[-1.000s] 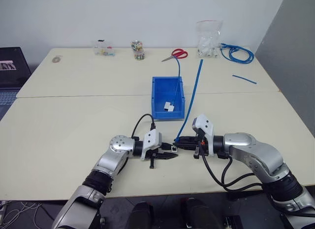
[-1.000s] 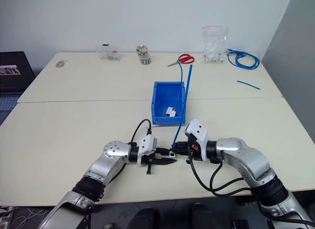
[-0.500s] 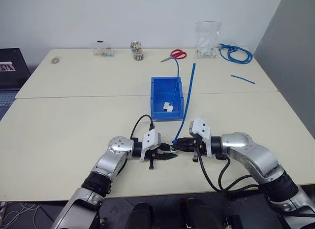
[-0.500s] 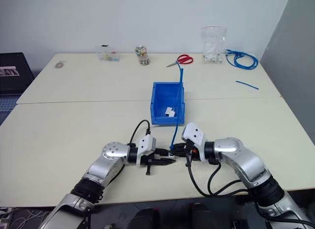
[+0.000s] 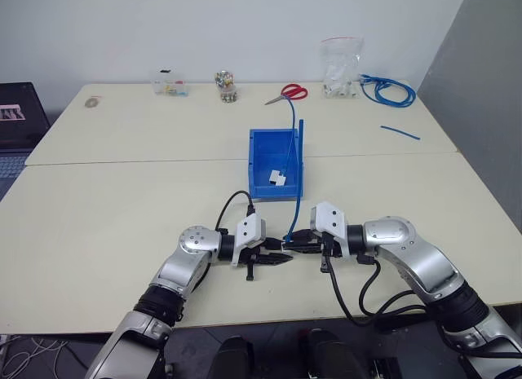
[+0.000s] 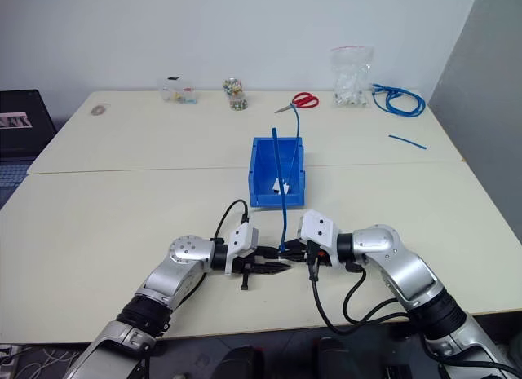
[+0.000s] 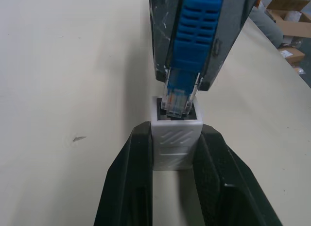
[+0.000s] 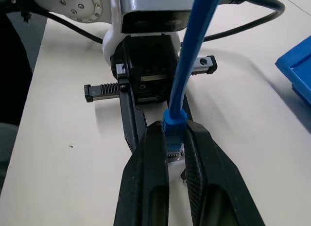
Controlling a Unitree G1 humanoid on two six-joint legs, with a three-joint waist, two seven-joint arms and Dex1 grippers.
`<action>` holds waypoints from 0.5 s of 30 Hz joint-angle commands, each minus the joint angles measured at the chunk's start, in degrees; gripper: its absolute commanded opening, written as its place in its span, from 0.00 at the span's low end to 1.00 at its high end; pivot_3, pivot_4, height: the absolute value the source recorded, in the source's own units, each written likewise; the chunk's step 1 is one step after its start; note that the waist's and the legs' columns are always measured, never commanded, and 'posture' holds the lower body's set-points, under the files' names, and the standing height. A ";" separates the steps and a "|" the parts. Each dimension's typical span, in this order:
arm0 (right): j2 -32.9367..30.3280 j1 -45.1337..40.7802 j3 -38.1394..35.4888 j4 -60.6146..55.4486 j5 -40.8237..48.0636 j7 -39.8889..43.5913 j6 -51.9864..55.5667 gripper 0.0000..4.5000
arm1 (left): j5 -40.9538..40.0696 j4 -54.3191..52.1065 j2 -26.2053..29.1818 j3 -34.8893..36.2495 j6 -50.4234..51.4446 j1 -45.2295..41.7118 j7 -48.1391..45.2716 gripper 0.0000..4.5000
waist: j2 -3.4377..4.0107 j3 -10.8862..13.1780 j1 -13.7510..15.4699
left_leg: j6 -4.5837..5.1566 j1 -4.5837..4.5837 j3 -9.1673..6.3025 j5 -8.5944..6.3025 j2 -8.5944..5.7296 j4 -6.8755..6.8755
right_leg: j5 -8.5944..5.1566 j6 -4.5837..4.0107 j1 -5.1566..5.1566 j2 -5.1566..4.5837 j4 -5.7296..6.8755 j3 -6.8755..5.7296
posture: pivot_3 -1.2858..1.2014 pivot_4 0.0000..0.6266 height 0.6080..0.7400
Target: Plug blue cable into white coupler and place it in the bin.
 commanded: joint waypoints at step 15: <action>4.24 0.88 2.55 9.21 -1.86 6.09 0.11 0.04 | 0.40 -3.88 1.10 0.35 1.85 2.49 -1.08 0.18 | -0.03 -0.56 -0.10 | 0.00 0.25 0.02 0.00 0.08 -0.09 | -0.10 -0.19 0.09 0.07 0.13 0.02 | 0.52 0.24 1.00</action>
